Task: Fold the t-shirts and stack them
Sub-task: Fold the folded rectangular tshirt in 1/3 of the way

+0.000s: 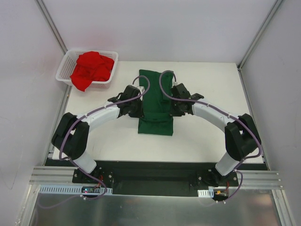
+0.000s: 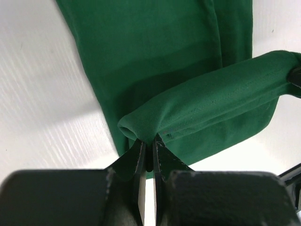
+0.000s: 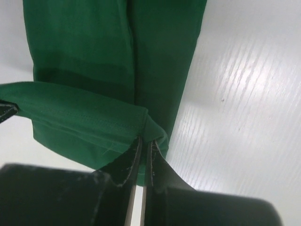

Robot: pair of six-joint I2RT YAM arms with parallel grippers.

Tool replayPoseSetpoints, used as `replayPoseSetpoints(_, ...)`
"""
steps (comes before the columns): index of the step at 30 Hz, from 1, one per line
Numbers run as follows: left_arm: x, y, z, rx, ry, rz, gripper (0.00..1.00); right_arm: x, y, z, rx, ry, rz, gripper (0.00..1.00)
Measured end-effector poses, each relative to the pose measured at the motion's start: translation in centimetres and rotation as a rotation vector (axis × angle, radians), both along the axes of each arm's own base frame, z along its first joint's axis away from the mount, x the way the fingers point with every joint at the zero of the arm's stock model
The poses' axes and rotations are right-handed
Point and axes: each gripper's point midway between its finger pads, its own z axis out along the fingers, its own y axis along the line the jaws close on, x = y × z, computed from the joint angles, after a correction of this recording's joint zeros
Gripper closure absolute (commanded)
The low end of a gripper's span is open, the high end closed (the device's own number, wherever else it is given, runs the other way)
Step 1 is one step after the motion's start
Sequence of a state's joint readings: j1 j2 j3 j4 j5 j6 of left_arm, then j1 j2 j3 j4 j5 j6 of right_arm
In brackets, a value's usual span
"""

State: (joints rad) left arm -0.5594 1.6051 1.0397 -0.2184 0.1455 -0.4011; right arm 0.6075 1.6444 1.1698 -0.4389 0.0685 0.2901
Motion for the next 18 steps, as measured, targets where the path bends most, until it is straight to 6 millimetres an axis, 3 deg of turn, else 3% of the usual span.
replayPoseSetpoints(4, 1.1, -0.2, 0.1, -0.002, -0.008, 0.007, 1.00, 1.3, -0.1, 0.3, 0.002, -0.010, -0.006, 0.99)
replayPoseSetpoints(5, 1.3, -0.3, 0.2, -0.003, -0.011, 0.007, 0.98, 1.5, -0.1, 0.4, 0.004, -0.013, -0.006, 0.93)
replayPoseSetpoints(6, 1.6, -0.4, 0.3, -0.003, -0.015, 0.006, 0.75, 1.8, -0.1, 0.5, 0.005, -0.016, -0.006, 0.88)
replayPoseSetpoints(7, 1.8, -0.4, 0.4, -0.004, -0.019, 0.006, 0.67, 2.1, -0.1, 0.5, 0.006, -0.019, -0.007, 0.82)
replayPoseSetpoints(8, 2.0, -0.4, 0.4, -0.002, -0.024, 0.003, 0.57, 2.3, -0.1, 0.6, 0.006, -0.021, -0.008, 0.65)
replayPoseSetpoints(9, 2.2, -0.4, 0.5, -0.002, -0.028, 0.003, 0.24, 2.5, -0.2, 0.5, 0.003, -0.022, -0.007, 0.60)
replayPoseSetpoints(11, 2.5, 0.0, 0.4, 0.013, -0.039, 0.009, 0.02, 2.9, -0.5, 0.3, -0.007, -0.022, -0.010, 0.55)
replayPoseSetpoints(18, 3.1, 1.0, 0.3, 0.039, -0.053, 0.039, 0.01, 3.4, -1.4, 0.2, -0.031, -0.028, -0.010, 0.52)
